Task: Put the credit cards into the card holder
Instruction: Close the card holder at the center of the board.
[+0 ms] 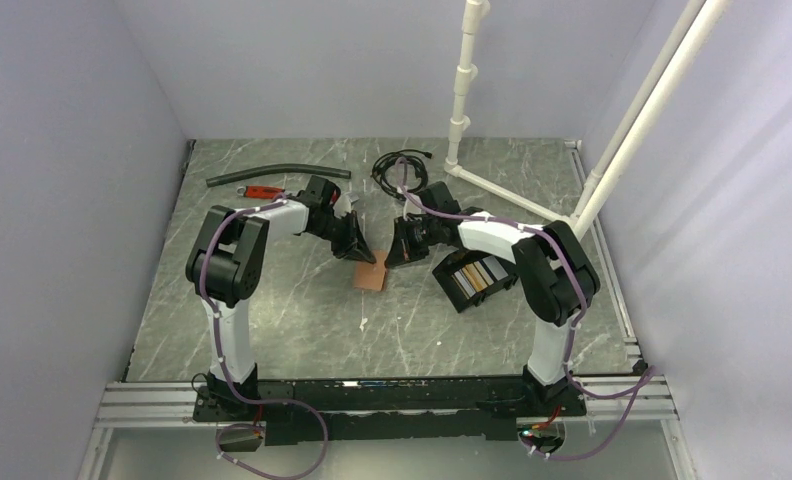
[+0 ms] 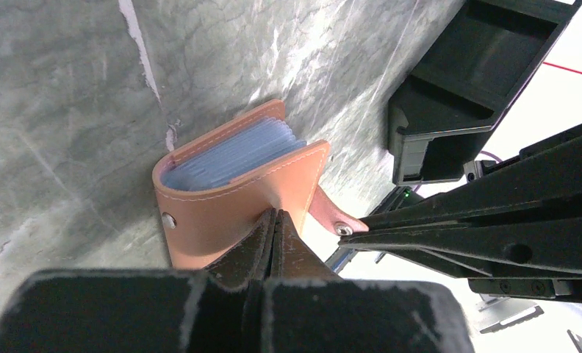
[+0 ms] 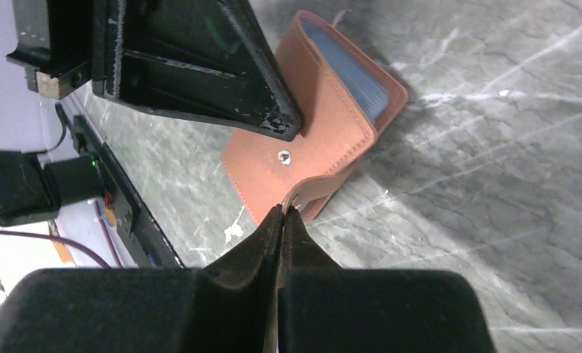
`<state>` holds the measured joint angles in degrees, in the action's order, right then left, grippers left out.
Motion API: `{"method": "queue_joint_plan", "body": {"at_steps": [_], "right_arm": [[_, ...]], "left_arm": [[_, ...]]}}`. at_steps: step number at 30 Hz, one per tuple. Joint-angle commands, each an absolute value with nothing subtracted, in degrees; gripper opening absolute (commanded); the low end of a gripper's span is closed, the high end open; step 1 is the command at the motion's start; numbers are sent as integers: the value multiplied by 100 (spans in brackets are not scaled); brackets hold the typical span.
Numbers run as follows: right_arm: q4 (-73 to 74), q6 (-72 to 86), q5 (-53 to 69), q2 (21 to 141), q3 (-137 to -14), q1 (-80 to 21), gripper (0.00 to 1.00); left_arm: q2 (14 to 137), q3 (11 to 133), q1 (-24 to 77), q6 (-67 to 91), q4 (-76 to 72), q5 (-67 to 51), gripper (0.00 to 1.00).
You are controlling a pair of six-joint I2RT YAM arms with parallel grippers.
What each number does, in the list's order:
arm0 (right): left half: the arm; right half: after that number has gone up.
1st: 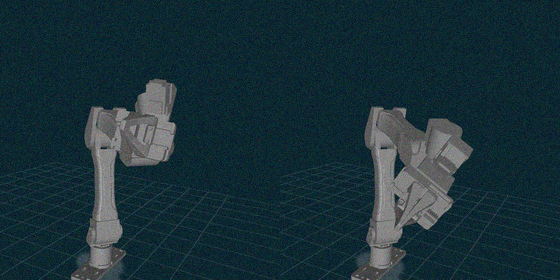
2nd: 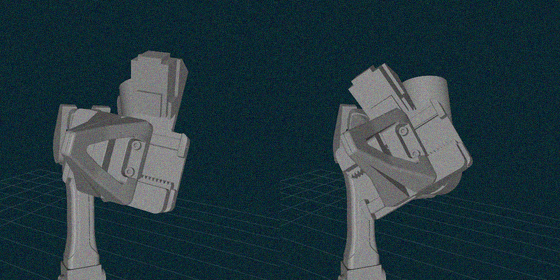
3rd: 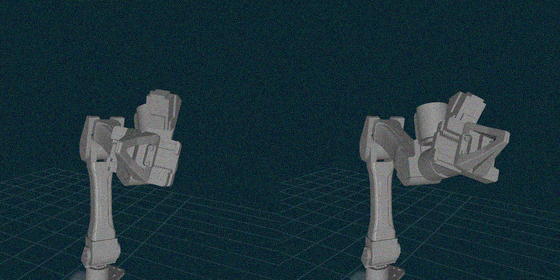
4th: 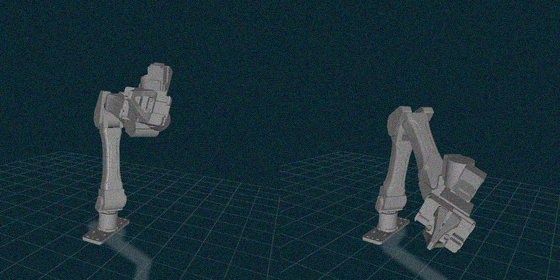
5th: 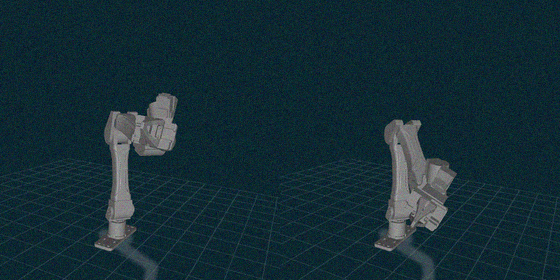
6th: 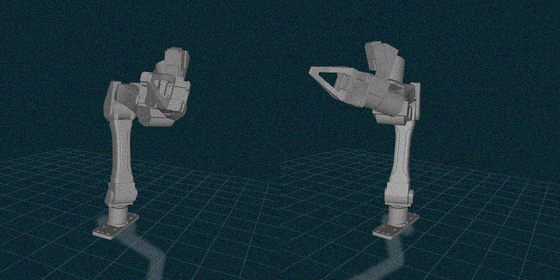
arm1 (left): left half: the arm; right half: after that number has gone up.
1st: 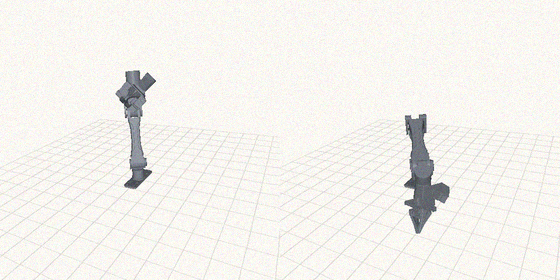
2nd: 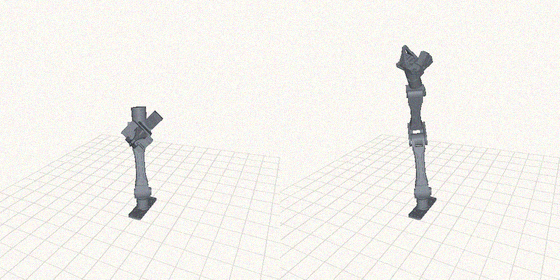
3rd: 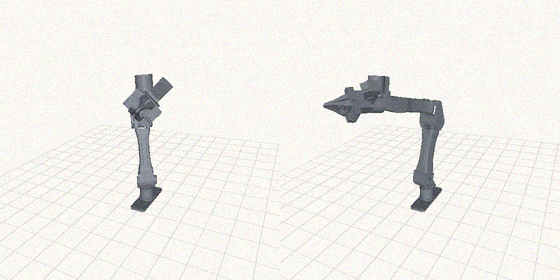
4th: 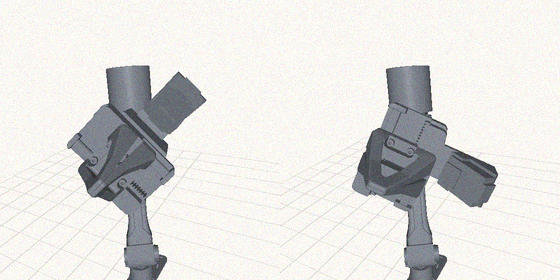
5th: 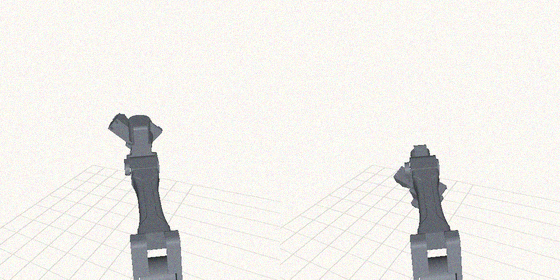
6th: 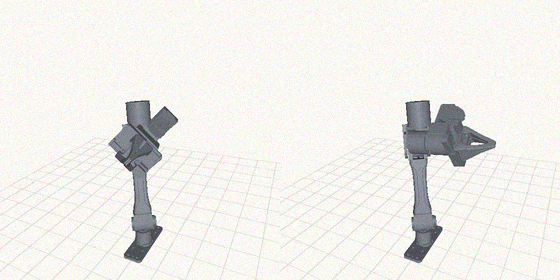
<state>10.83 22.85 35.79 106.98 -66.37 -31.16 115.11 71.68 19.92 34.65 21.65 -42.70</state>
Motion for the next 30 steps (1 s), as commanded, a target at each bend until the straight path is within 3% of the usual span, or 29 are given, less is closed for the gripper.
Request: {"method": "queue_joint_plan", "body": {"at_steps": [1, 12, 30], "right_arm": [[578, 1699, 4507, 10816, -6960, -3079, 0], [462, 1564, 5253, 11366, -7378, -3057, 0], [1946, 432, 5471, 12098, -8364, -3098, 0]], "left_arm": [[11637, 7005, 2171, 3444, 2229, -3727, 0], [11639, 7021, 2171, 3515, 2268, -3719, 0], [11637, 7015, 2167, 3621, 2242, -3832, 0]]}}
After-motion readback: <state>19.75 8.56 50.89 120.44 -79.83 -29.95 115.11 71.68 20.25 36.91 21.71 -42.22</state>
